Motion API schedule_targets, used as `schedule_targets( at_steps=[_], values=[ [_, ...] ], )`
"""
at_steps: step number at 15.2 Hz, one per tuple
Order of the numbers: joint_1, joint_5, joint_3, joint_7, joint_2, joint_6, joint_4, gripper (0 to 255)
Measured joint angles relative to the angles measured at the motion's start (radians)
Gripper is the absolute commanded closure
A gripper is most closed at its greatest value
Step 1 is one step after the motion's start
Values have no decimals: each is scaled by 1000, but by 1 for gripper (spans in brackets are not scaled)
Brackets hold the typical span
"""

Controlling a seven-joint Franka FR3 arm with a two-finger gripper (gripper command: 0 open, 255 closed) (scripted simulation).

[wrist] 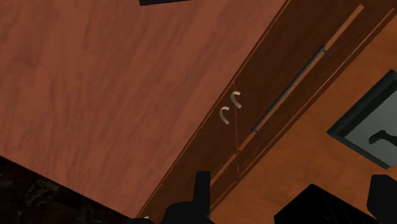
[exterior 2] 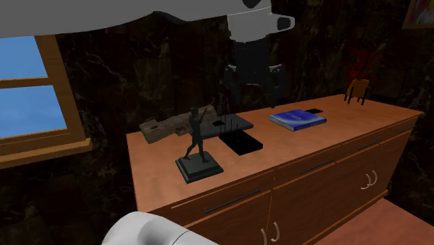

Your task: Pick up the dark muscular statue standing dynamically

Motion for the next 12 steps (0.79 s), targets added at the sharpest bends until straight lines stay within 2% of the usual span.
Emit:
schedule_targets(
  at_steps=[4, 12],
  values=[
    [14, 21, 37, 32, 62, 9, 29, 0],
    [47, 66, 143, 124, 330, 35, 190, 0]
  ],
)
